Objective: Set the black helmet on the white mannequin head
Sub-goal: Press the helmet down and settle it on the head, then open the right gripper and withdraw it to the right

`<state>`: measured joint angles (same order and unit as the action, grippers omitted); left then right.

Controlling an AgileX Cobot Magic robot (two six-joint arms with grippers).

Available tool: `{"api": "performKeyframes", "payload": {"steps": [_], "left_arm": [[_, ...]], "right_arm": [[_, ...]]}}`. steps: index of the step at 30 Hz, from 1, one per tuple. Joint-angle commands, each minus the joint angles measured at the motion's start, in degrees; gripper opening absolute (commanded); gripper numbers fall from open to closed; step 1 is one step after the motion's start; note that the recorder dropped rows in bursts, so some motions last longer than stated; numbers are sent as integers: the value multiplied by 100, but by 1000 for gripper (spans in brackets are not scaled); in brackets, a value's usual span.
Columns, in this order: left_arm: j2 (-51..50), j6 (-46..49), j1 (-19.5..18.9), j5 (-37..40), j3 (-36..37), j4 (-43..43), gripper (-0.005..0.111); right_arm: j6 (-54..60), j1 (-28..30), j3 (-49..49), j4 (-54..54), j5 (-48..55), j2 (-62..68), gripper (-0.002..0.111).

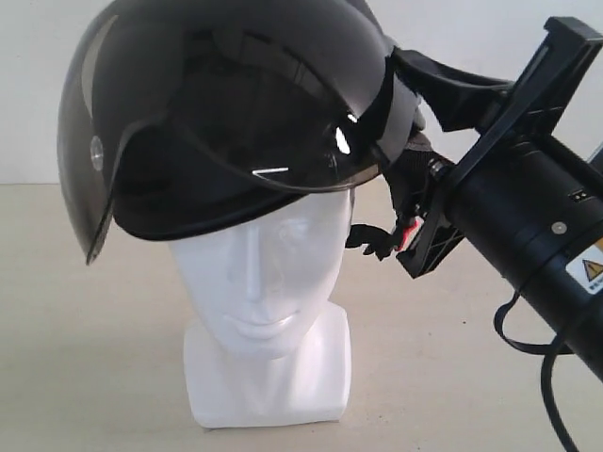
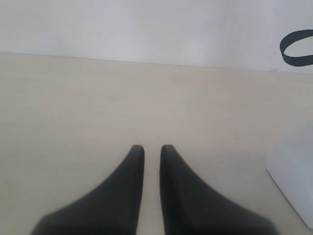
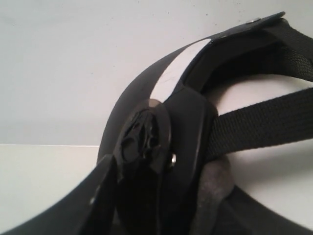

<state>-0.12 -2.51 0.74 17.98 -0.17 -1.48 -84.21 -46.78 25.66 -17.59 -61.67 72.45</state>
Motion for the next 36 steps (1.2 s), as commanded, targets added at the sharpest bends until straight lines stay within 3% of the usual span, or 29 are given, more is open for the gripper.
{"api": "performKeyframes", "payload": {"steps": [1,13,16,20,22,30,36], "left_arm": [[12,-51,-15,2,17,-16,13],[12,-51,-15,2,17,-16,13],[12,-51,-15,2,17,-16,13],[12,-51,-15,2,17,-16,13],[12,-51,-15,2,17,-16,13],[12,-51,-15,2,17,-16,13],[12,-51,-15,2,17,-16,13]], "right_arm": [[542,98,-92,-367,95,-60,0],[741,98,-102,-361,468,-63,2],[909,98,-102,-361,694,-102,15],[1054,98,-102,-361,862,-147,47],[1108,98,-102,-373,1094,-177,57],[1869,98,-102,-280,2149,-452,59],[3501,98,-102,-1293,2767,-879,59]]}}
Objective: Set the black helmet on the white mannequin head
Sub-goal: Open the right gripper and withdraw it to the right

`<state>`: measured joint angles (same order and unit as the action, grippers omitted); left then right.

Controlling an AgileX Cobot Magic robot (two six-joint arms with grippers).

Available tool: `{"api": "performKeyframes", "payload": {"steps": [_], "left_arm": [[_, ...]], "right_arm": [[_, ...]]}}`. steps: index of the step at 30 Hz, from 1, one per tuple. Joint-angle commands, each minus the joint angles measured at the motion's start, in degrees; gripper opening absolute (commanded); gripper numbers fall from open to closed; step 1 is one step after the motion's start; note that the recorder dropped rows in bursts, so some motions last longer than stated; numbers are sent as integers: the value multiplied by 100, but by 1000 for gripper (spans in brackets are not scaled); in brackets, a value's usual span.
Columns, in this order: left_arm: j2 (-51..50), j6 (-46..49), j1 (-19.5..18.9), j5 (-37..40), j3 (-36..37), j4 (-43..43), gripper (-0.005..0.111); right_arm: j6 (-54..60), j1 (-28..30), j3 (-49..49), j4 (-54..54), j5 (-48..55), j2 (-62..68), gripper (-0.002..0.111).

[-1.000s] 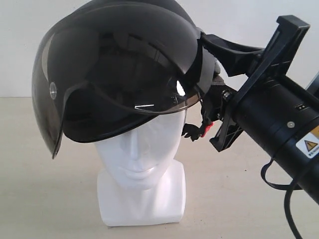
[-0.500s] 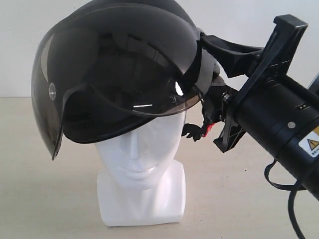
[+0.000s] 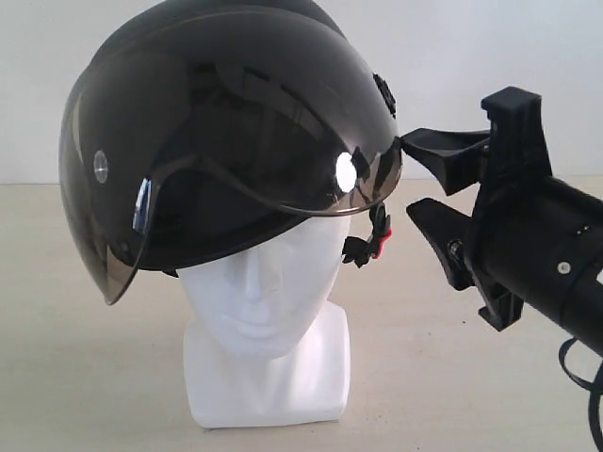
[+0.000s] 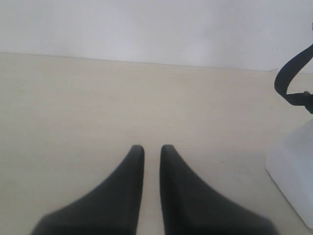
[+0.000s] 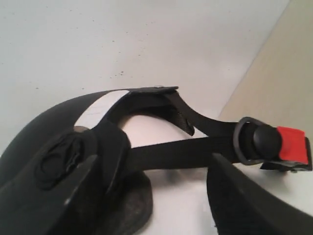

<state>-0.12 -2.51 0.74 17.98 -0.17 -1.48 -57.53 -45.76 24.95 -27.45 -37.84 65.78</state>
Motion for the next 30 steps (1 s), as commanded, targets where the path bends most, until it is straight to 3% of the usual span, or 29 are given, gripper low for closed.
{"api": "performKeyframes", "payload": {"steps": [1,6,9,11,12,14,19,21,22,30], "left_arm": [[12,-51,-15,2,17,-16,13],[12,-51,-15,2,17,-16,13],[12,-51,-15,2,17,-16,13],[12,-51,-15,2,17,-16,13],[12,-51,-15,2,17,-16,13],[12,-51,-15,2,17,-16,13],[12,-51,-15,2,17,-16,13],[12,-51,-15,2,17,-16,13],[12,-51,-15,2,17,-16,13],[12,-51,-15,2,17,-16,13]], "right_arm": [[1231,-3,-31,-558,506,-373,59],[3136,-3,-31,-1865,542,-1425,59],[4148,-3,-31,-1897,763,-2085,59],[5403,-3,-18,-2166,1053,-2481,50],[6569,7,28,-2518,1367,-2661,40],[8323,7,190,-3327,1855,-2703,32],[12784,7,707,-6021,2312,-2580,31],[14879,7,954,-7250,2080,-2494,31],[15477,7,1062,-7250,1858,-2446,31],[17922,-7,1756,-7250,24,-2223,31]]}}
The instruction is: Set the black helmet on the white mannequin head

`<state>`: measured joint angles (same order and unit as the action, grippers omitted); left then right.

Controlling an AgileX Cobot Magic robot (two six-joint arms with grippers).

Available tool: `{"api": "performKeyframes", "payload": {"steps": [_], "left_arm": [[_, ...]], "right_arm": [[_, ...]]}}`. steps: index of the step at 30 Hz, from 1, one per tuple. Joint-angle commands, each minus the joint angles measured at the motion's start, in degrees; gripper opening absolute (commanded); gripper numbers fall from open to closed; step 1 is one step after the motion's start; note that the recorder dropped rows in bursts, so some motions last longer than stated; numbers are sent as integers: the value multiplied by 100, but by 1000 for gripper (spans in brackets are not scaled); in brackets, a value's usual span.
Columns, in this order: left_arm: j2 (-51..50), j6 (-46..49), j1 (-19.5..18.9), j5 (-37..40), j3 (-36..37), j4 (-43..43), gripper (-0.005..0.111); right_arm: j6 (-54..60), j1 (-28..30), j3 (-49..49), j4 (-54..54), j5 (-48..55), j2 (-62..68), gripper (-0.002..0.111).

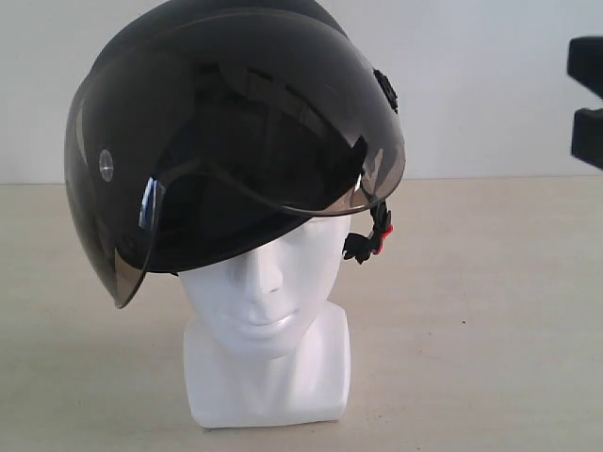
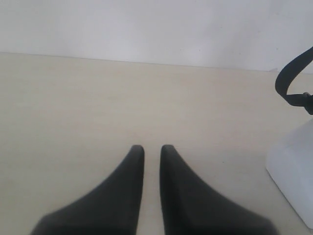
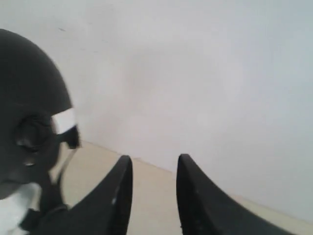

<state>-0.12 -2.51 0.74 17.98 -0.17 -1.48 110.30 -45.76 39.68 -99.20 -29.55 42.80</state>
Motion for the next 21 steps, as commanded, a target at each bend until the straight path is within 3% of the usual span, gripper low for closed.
{"api": "performKeyframes", "payload": {"steps": [1,5,13,18,21], "left_arm": [[12,-51,-15,2,17,-16,13],[12,-51,-15,2,17,-16,13],[12,-51,-15,2,17,-16,13],[12,-51,-15,2,17,-16,13],[12,-51,-15,2,17,-16,13]], "right_arm": [[1139,-7,352,-75,-1052,116,31],[1139,-7,431,-75,-1730,252,31],[1139,-7,431,-47,-1512,252,31],[1139,-7,431,1652,-2451,291,31],[800,-7,392,1733,-2522,392,31]]}}
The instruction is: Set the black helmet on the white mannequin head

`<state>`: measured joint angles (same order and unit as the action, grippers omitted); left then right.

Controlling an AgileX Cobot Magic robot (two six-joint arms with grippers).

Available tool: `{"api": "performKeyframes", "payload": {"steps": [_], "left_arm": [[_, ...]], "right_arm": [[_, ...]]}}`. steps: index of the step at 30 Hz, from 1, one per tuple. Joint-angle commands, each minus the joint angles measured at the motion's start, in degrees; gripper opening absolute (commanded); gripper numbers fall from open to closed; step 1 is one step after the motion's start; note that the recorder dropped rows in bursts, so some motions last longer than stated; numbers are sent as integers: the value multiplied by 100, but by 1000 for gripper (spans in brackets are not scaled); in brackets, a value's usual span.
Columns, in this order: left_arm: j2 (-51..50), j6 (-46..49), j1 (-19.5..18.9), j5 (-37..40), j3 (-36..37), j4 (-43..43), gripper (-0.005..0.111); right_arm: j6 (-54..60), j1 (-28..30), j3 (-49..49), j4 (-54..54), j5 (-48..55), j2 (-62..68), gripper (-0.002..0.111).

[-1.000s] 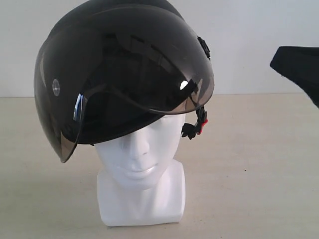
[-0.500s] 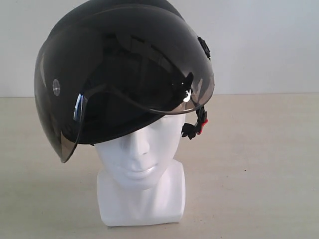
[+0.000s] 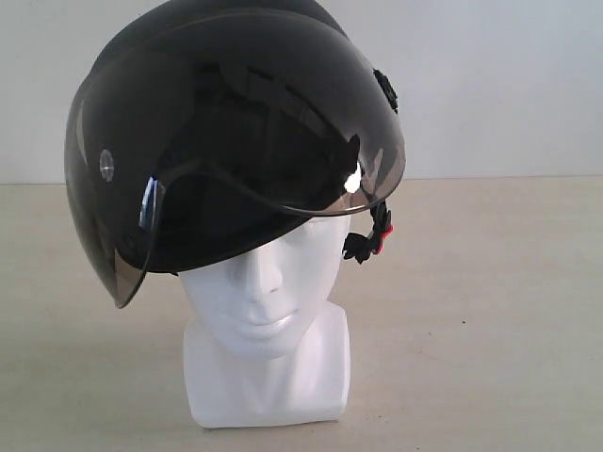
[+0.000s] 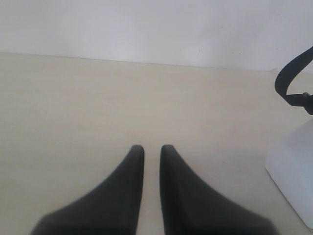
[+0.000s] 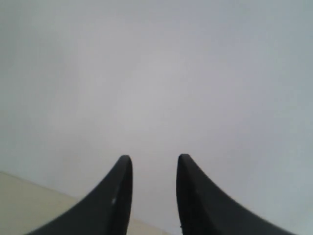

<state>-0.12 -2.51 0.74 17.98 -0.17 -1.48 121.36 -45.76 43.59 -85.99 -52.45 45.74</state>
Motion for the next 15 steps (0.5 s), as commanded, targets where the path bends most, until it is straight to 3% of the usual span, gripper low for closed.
{"api": "performKeyframes", "payload": {"steps": [1,7,9,11,13,15], "left_arm": [[12,-51,-15,2,17,-16,13],[12,-51,-15,2,17,-16,13],[12,-51,-15,2,17,-16,13],[12,-51,-15,2,17,-16,13],[12,-51,-15,2,17,-16,13],[12,-51,-15,2,17,-16,13]], "right_arm": [[-597,-7,-57,412,-172,98,31],[-3545,-7,-553,183,764,-63,31],[-5006,-7,-759,213,1178,-190,31],[-6571,-7,-961,245,1324,-334,31],[-7380,-7,-1167,253,1323,-516,31],[-8303,-7,-1416,914,1193,-718,31]]}}
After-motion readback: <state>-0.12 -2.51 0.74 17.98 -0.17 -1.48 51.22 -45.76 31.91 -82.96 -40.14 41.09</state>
